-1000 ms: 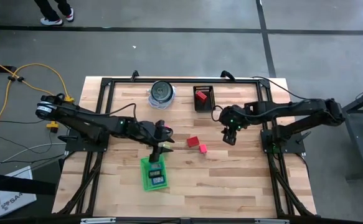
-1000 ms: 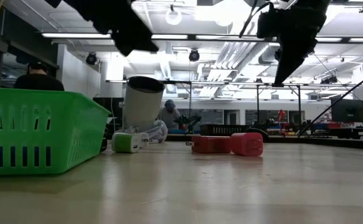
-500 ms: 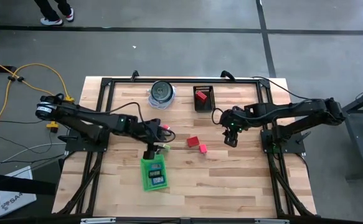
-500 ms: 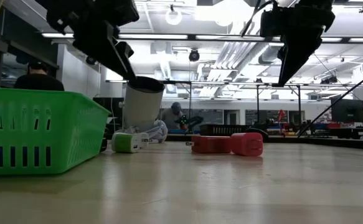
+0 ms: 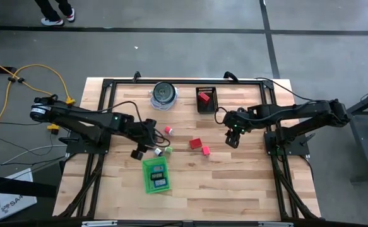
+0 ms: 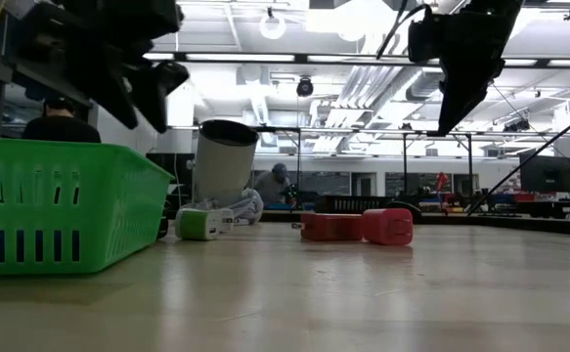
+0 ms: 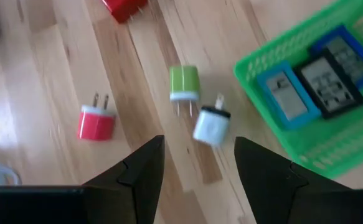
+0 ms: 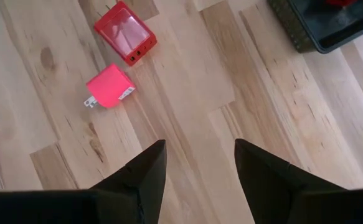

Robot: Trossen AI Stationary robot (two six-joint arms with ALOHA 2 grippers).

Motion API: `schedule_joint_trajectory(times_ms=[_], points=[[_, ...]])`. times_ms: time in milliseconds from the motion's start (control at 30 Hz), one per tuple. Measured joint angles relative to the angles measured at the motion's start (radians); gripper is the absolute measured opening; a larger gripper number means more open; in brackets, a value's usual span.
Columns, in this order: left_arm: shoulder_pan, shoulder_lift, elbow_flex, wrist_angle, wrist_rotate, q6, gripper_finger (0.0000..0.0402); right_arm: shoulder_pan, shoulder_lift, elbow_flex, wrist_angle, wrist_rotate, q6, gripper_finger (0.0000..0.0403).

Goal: Pick & Place Office items
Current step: Put the white charger adapter into the black bin

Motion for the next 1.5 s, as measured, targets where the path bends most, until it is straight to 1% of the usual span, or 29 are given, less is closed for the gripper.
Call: schedule_joint_trajectory(times_ms=[100, 267, 433, 567, 667, 767, 1133, 1367, 1500], points=[[0.006, -0.022, 0.0, -0.038, 0.004, 0.034, 0.0186, 0.0, 0.0, 0.0, 0.0, 0.0, 0.023, 0.0176], [0.041, -0.022, 0.0, -0.05, 0.093, 0.094, 0.0186, 0.0, 0.0, 0.0, 0.002, 0.0, 0.07, 0.0176], [0.081, -0.02, -0.001, -0.083, 0.118, 0.149, 0.0186, 0.0, 0.0, 0.0, 0.009, 0.0, 0.108, 0.0176], [0.111, -0.02, -0.001, -0.071, 0.19, 0.197, 0.0186, 0.0, 0.0, 0.0, 0.025, 0.0, 0.121, 0.0176], [0.13, -0.02, -0.004, -0.065, 0.227, 0.202, 0.0186, 0.0, 0.0, 0.0, 0.031, 0.0, 0.125, 0.0176], [0.143, -0.02, -0.032, -0.023, 0.246, 0.207, 0.0186, 0.0, 0.0, 0.0, 0.031, 0.0, 0.125, 0.0176], [0.15, -0.02, -0.112, 0.1, 0.262, 0.247, 0.0186, 0.0, 0.0, 0.0, 0.031, 0.0, 0.122, 0.0176], [0.156, -0.02, -0.179, 0.187, 0.263, 0.23, 0.0186, 0.0, 0.0, 0.0, 0.031, 0.0, 0.122, 0.0176], [0.156, -0.02, -0.22, 0.245, 0.282, 0.216, 0.0186, 0.0, 0.0, 0.0, 0.036, 0.0, 0.122, 0.0176]])
